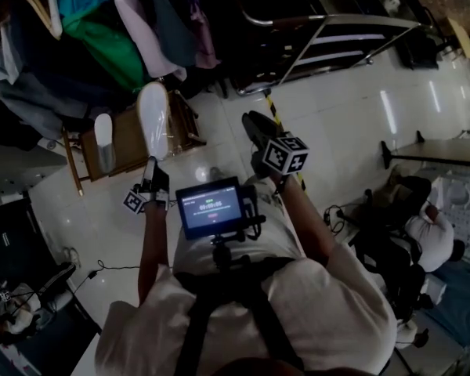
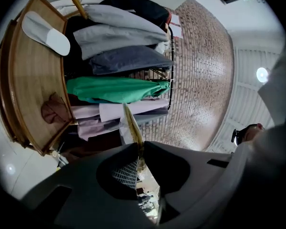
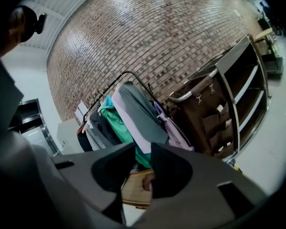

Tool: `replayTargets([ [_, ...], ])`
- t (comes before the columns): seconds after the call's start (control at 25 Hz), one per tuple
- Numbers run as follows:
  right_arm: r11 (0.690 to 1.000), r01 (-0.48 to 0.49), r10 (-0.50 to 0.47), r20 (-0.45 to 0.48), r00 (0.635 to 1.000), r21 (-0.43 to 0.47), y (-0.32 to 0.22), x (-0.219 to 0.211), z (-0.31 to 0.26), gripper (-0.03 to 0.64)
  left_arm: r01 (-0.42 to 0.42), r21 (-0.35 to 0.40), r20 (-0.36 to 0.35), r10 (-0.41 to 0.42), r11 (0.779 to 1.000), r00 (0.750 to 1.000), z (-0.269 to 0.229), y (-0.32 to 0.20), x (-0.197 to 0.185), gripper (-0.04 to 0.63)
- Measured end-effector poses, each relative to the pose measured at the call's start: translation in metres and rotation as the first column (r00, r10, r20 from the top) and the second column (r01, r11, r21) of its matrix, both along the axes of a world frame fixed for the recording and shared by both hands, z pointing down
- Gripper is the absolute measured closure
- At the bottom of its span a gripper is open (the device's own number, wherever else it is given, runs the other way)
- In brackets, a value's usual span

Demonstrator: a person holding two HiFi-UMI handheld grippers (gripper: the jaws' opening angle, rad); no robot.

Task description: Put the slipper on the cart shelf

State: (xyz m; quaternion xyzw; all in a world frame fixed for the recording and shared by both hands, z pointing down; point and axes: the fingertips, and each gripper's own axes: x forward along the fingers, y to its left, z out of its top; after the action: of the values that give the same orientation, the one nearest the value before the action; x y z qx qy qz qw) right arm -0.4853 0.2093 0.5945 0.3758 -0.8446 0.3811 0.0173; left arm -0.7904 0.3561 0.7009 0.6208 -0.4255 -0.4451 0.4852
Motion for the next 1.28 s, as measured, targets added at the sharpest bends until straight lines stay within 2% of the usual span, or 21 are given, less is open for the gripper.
replayTargets([
  [0.28, 0.998, -0.063, 0.063, 0.003, 0.998, 0.018, -0.011, 0.059, -0.011, 0.508, -0.096, 0.051, 0.009, 0.096, 0.994, 0.995, -0.035, -0.041, 0.058, 0.557],
  [0.52, 0.993, -0.116, 0.115, 0.008, 0.993, 0.033, -0.014, 0.123, -0.022, 0.508, -0.184, 0.061, 0.004, 0.184, 0.981, 0.983, -0.052, -0.069, 0.130, 0.557],
  [0.88, 0.967, -0.252, 0.251, 0.035, 0.967, 0.047, -0.005, 0.243, -0.033, 0.508, -0.334, 0.109, -0.001, 0.337, 0.936, 0.942, -0.076, -0.096, 0.251, 0.557],
  [1.28, 0.915, -0.394, 0.390, 0.060, 0.919, 0.091, 0.025, 0.363, -0.049, 0.508, -0.450, 0.132, 0.015, 0.452, 0.883, 0.892, -0.083, -0.113, 0.351, 0.557],
])
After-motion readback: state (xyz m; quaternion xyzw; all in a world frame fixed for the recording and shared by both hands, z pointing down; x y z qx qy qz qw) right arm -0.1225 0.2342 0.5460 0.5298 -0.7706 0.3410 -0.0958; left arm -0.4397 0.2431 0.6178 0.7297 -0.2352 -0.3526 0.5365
